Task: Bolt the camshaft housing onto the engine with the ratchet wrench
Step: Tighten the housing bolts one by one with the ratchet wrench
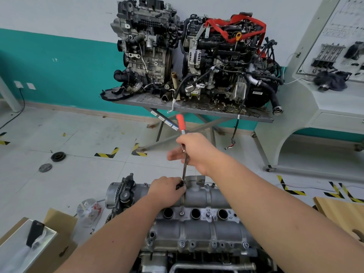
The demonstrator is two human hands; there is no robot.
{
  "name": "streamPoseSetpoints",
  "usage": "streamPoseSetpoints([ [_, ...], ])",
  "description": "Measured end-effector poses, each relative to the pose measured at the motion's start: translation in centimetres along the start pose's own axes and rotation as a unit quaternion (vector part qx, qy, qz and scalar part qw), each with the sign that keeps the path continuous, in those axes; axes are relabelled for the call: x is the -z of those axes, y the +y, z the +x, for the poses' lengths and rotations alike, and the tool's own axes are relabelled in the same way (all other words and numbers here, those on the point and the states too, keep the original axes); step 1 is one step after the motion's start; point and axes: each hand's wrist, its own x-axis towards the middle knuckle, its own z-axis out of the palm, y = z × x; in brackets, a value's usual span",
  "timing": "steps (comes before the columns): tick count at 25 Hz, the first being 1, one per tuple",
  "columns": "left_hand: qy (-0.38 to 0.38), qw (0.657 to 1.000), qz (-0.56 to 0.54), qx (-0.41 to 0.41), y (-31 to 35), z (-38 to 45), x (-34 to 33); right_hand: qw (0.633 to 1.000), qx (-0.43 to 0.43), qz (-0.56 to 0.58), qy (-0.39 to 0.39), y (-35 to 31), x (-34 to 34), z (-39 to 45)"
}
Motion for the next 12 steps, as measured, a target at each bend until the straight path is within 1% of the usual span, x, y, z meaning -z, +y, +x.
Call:
streamPoseSetpoints([
  [1, 0.003, 1.0, -0.001, 0.002, 0.0, 0.0, 0.0, 0.992, -0.016, 0.121, -0.018, 0.4, 0.0, -0.2],
  [2, 0.004, 1.0, -0.001, 0.004, 0.0, 0.0, -0.1, 0.976, -0.016, 0.215, -0.027, 0.8, 0.0, -0.2],
  [3, 0.005, 1.0, -0.002, 0.005, 0.0, 0.1, -0.1, 0.961, -0.006, 0.275, -0.025, 1.3, -0.1, 0.0],
  [4, 0.004, 1.0, -0.001, 0.006, 0.1, 0.1, -0.1, 0.952, 0.014, 0.305, -0.01, 2.0, -0.3, 0.3],
  [6, 0.002, 1.0, -0.001, 0.006, 0.1, 0.1, -0.1, 0.944, 0.069, 0.32, 0.032, 3.2, -0.7, 1.0],
  [7, 0.001, 1.0, -0.001, 0.006, 0.1, 0.1, -0.1, 0.948, 0.098, 0.297, 0.054, 3.8, -0.8, 1.2],
  [8, -0.002, 1.0, 0.002, 0.009, 0.1, 0.1, 0.0, 0.957, 0.128, 0.25, 0.074, 4.4, -0.7, 1.4],
  [10, -0.007, 1.0, 0.01, 0.009, 0.2, 0.1, 0.1, 0.969, 0.198, 0.112, 0.1, 5.4, -0.6, 1.4],
  [11, -0.009, 1.0, 0.012, 0.009, 0.3, 0.1, 0.2, 0.961, 0.249, 0.04, 0.111, 5.8, -0.5, 1.3],
  [12, -0.014, 1.0, 0.014, 0.01, 0.3, 0.0, 0.2, 0.937, 0.32, -0.04, 0.138, 6.2, -0.4, 1.3],
])
